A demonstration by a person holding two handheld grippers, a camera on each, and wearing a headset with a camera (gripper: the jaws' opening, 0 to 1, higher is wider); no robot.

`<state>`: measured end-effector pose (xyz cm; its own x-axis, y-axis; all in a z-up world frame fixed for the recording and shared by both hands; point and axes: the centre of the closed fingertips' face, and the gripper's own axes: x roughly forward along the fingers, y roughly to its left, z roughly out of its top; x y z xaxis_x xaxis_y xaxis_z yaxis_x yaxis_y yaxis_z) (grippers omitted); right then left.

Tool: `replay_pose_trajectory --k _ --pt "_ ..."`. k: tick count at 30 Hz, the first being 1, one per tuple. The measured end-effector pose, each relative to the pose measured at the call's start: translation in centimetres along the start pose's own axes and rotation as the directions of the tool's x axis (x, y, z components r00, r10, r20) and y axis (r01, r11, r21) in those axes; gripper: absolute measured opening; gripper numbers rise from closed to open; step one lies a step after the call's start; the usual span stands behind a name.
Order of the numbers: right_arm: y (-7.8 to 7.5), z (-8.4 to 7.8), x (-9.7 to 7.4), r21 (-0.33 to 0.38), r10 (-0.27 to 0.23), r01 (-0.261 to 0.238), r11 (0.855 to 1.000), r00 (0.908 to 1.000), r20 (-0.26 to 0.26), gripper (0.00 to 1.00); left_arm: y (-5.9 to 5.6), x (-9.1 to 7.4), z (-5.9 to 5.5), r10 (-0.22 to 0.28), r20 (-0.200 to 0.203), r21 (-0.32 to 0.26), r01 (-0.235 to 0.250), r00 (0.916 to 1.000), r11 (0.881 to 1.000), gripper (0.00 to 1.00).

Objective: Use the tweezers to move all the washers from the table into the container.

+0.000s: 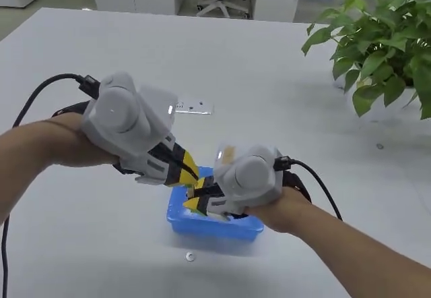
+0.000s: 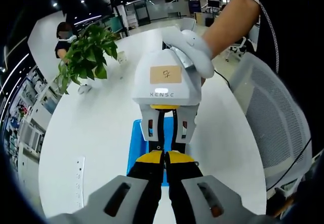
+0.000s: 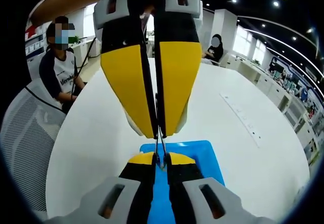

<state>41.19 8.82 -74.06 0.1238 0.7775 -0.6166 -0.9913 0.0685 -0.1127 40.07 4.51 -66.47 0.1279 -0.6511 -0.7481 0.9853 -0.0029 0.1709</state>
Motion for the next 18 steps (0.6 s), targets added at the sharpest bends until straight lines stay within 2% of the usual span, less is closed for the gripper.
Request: replay_pose_trajectory --k 14,18 --pt "-0.8 -1.4 2.1 -0.005 0.025 -0.025 1.000 0.9996 -0.015 0.10 0.9 1.3 -2.4 -0.005 -0.012 -0.035 0.005 0.9999 0.999 0.05" --pt "-0.9 -1.7 2.5 -0.001 0.031 -0.031 1.000 0.9994 -0.016 0.10 1.1 1.6 -2.8 -0.006 -0.014 -0.042 0.005 0.9999 0.999 0.05"
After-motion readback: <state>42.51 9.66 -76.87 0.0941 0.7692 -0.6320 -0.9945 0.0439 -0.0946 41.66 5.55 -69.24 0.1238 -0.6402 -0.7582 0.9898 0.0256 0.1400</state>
